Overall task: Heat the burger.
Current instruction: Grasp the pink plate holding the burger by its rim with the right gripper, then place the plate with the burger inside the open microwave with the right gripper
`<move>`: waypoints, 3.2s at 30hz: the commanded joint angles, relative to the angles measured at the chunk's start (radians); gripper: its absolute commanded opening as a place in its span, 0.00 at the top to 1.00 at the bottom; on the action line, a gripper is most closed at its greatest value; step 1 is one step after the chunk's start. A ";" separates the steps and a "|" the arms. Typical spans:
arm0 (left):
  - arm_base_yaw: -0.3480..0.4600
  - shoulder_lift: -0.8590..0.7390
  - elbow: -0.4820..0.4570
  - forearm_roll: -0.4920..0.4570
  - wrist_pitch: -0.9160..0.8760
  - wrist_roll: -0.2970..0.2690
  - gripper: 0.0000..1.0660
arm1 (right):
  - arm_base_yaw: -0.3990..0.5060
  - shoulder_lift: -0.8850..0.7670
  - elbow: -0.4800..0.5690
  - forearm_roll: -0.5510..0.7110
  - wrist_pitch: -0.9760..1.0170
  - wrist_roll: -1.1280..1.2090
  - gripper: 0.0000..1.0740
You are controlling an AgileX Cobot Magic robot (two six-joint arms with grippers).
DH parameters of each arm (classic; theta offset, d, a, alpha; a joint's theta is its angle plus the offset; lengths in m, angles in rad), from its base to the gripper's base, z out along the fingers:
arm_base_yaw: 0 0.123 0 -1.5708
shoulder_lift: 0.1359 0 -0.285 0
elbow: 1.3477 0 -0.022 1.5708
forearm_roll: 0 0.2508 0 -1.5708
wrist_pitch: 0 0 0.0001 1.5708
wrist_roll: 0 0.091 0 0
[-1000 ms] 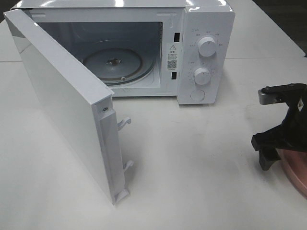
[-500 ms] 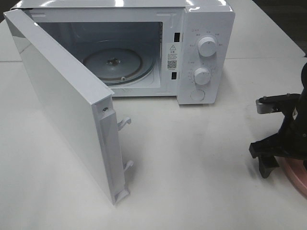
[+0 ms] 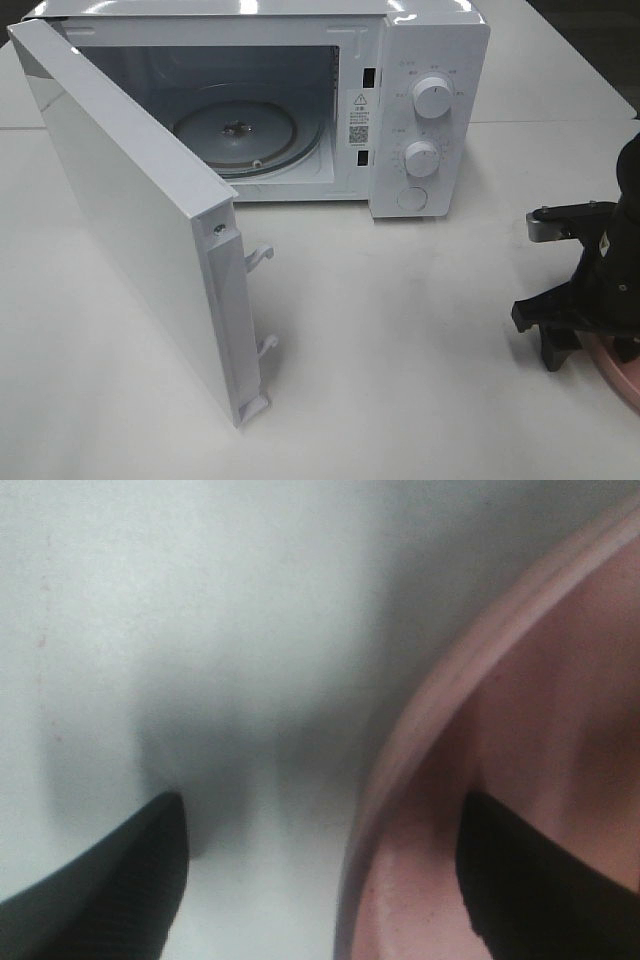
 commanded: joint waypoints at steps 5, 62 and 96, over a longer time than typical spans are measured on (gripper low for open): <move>-0.001 -0.017 0.002 -0.002 -0.008 0.000 0.06 | -0.004 0.002 0.003 -0.046 -0.001 0.001 0.67; -0.001 -0.017 0.002 -0.001 -0.008 0.000 0.06 | 0.220 -0.081 0.003 -0.426 0.238 0.372 1.00; -0.001 -0.017 0.002 0.000 -0.008 0.000 0.06 | 0.526 -0.201 0.094 -0.445 0.384 0.386 1.00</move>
